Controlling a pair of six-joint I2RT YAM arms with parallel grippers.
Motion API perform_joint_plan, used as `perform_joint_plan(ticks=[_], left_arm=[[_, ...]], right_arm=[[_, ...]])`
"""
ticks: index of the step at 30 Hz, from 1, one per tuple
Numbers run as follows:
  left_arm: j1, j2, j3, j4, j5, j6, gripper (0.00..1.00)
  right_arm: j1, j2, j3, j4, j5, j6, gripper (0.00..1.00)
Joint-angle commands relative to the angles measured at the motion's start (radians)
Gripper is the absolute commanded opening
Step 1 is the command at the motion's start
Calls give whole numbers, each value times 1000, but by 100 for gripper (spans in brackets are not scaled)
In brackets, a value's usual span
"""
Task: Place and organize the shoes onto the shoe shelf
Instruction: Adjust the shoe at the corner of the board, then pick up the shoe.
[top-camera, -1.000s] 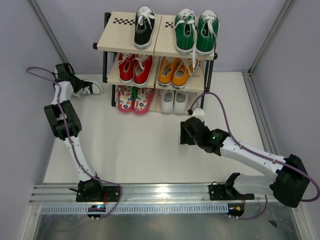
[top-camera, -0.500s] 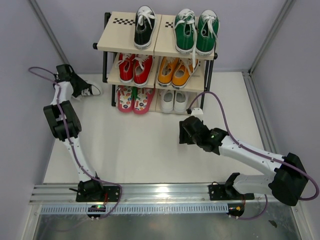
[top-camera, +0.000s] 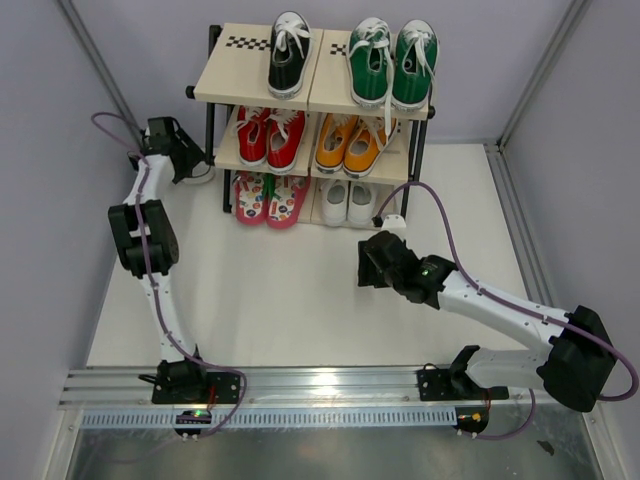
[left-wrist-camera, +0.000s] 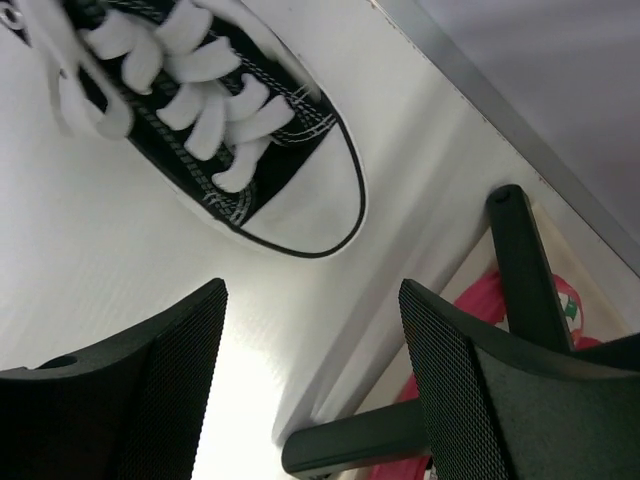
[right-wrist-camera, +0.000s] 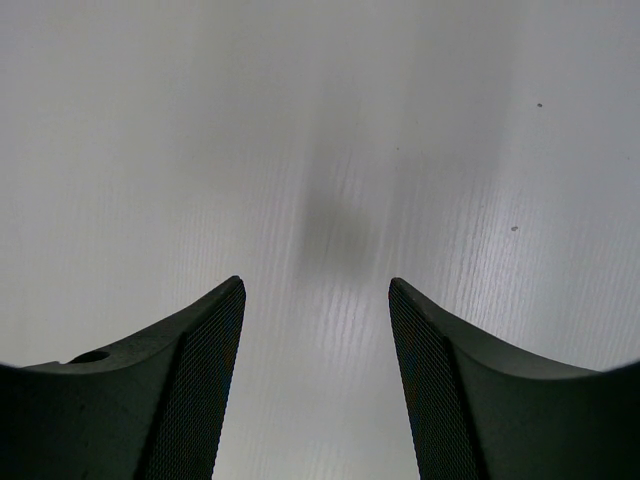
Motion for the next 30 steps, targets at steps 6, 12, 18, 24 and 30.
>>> perform_joint_plan(ticks=[6, 12, 18, 24, 30], left_arm=[[49, -79, 3, 70, -152, -17, 76], [93, -53, 27, 105, -264, -100, 76], [115, 3, 33, 186, -341, -285, 75], [115, 80, 59, 304, -363, -434, 74], [115, 138, 67, 338, -386, -528, 71]], right_arm=[[-2, -2, 22, 8, 32, 0, 64], [-2, 1, 16, 12, 35, 11, 64], [0, 10, 22, 2, 41, 16, 64], [0, 24, 27, -11, 57, 23, 64], [-2, 44, 34, -17, 60, 25, 64]])
